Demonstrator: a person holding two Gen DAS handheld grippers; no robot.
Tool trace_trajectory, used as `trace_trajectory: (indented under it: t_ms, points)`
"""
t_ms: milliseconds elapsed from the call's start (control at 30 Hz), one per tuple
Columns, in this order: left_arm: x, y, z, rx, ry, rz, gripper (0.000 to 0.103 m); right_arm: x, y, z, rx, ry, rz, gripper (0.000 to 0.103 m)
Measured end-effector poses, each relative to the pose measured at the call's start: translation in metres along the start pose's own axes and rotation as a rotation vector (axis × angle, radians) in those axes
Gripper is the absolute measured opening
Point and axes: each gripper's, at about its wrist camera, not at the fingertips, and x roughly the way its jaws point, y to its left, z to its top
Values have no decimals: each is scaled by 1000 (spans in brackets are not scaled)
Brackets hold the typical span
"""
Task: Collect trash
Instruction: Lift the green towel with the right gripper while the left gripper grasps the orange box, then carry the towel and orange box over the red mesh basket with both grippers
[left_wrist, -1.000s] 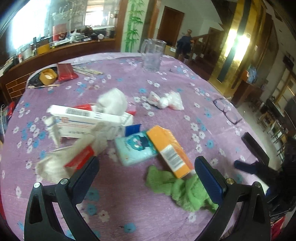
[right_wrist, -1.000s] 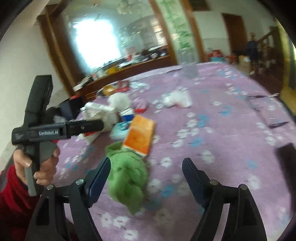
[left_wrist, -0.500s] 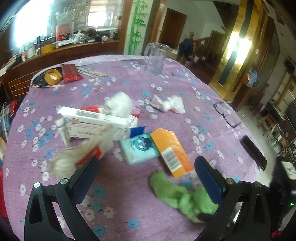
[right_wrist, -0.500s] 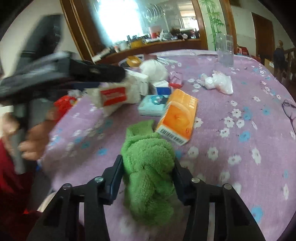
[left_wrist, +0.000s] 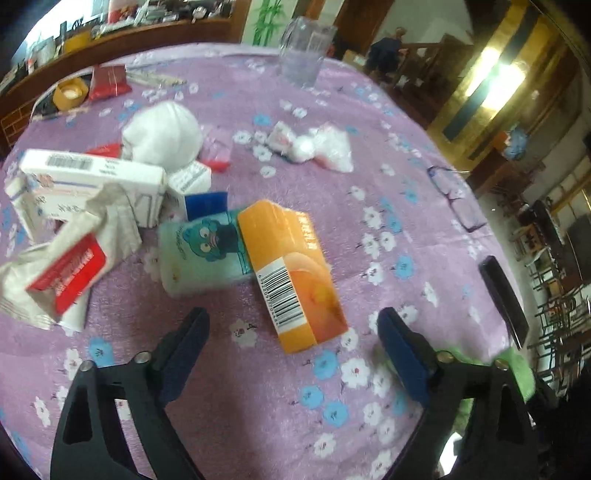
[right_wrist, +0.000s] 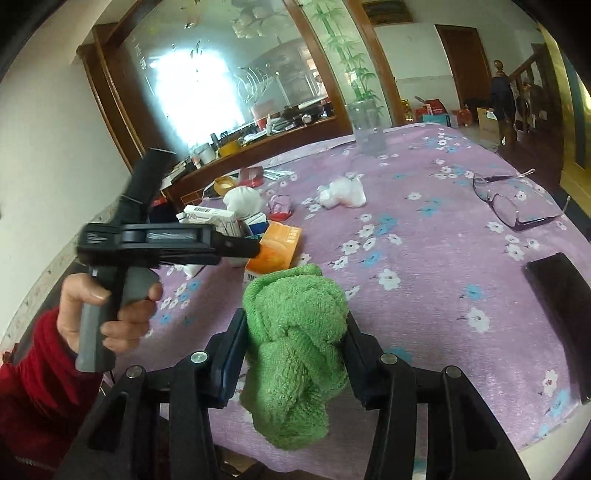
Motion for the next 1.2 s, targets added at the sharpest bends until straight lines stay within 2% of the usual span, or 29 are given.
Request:
trace_trajectory:
  t_ms: [133,233,267,300,367,433,600,867,1200]
  points:
    - [19,1,6,-43,37,-34,76,-7,-5,-1,13,-19,10,52]
    - [30,-1,7,-52,55,-43,52,-12,-8,-4,23,-25,11,52]
    - [32,-2,7,-50,52,-42,47,-11,-8,-4,27,-27,10,52]
    - [32,-3,7,-45,39,-38,37,-13,-9,-5,31,-28,10,52]
    - [34,-4,6,-38,57,-75,23,-12,-10,-6,37,-29,4,52]
    - [34,-3,2,-33,50,-88,22,-12,-11,-6,45,-29,-7,52]
    - [13,-3,-13,39,-23,-69,22,-7,-8,-5,54,-36,-41,52]
    - [-51,3,-45,156,-234,36,22,14,14,3,37,-28,-61,52]
    - [-106,49,-76,122,-327,92,22,40,61,16,-31,-12,-14,52]
